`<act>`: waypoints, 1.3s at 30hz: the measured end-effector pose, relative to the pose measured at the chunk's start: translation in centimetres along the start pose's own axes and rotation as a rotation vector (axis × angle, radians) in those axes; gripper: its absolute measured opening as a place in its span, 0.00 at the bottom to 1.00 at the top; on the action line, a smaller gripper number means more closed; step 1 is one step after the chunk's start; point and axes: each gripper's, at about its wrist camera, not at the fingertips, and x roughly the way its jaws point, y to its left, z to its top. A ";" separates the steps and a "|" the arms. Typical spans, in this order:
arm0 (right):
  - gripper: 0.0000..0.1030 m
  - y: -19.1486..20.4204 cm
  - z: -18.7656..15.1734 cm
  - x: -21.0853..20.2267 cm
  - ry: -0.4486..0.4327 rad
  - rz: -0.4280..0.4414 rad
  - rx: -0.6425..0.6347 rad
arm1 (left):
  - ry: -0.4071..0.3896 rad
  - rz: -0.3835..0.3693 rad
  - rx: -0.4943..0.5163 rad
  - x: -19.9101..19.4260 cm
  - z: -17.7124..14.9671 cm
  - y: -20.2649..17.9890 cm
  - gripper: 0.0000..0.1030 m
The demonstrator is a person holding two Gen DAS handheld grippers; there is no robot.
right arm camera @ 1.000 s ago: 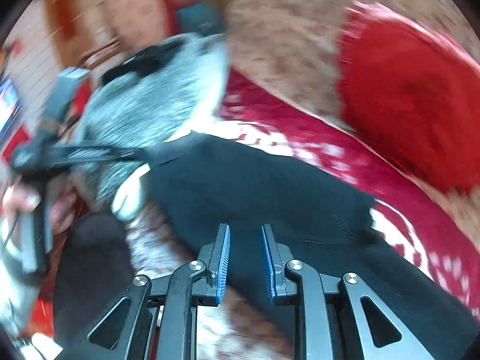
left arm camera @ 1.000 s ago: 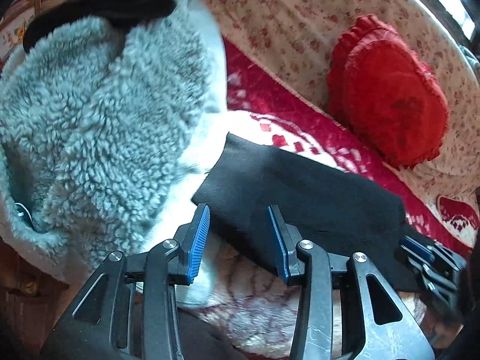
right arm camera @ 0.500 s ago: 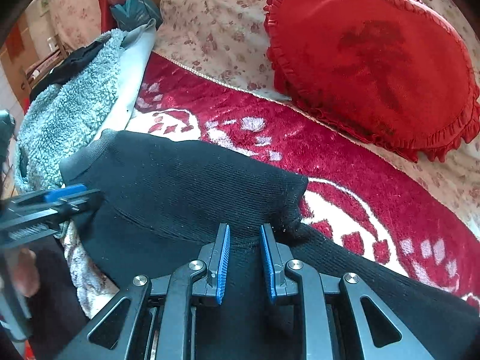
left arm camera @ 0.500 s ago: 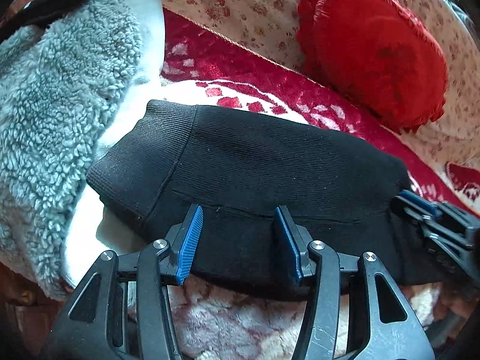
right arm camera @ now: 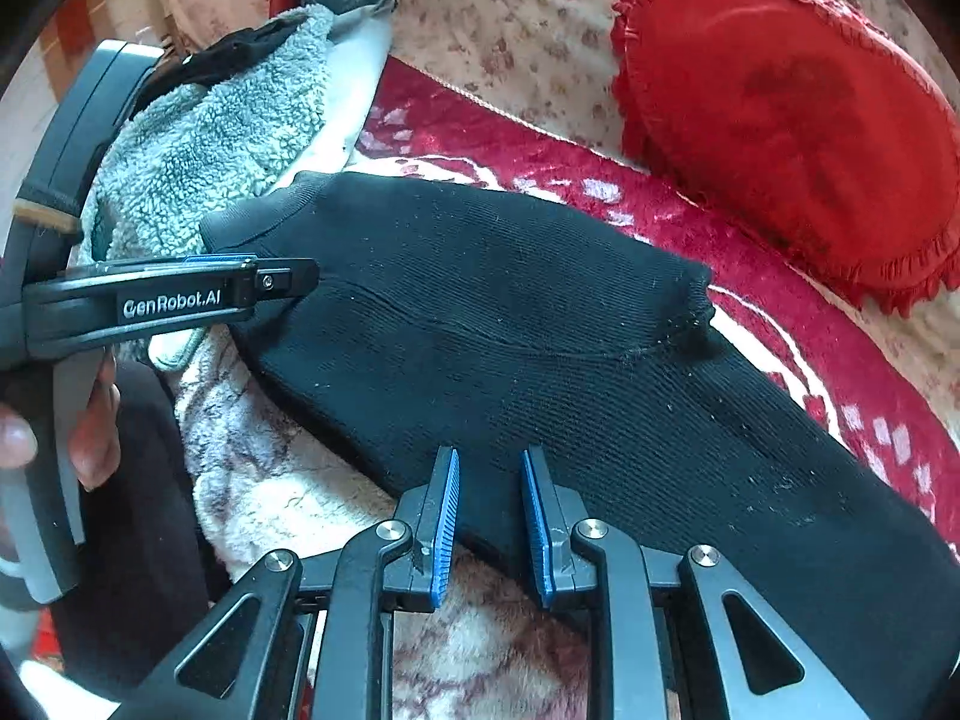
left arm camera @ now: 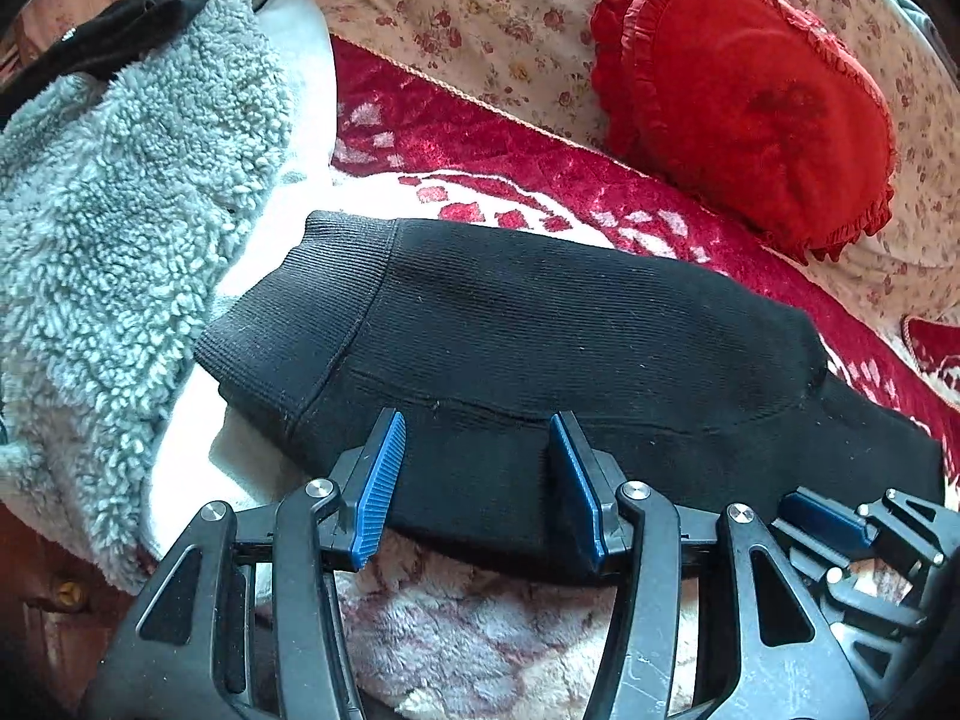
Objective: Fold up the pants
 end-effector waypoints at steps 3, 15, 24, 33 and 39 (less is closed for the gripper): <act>0.20 -1.1 -0.1 -1.3 -0.030 0.001 0.040 | -0.017 -0.004 0.004 -0.9 -0.1 -0.5 0.48; 0.21 -7.6 -3.1 -4.2 -0.025 -0.091 0.211 | -0.025 -0.063 0.089 -2.6 -0.7 -6.0 0.48; 0.21 -10.5 -4.6 -5.6 -0.033 -0.155 0.270 | -0.003 -0.123 0.156 -2.6 -1.7 -10.4 0.48; 0.23 -12.0 -5.8 -7.0 -0.053 -0.192 0.307 | 0.018 -0.170 0.190 -2.6 -2.4 -12.9 0.62; 0.27 -13.3 -6.5 -7.5 -0.051 -0.195 0.333 | 0.053 -0.202 0.197 -2.3 -2.8 -14.1 0.62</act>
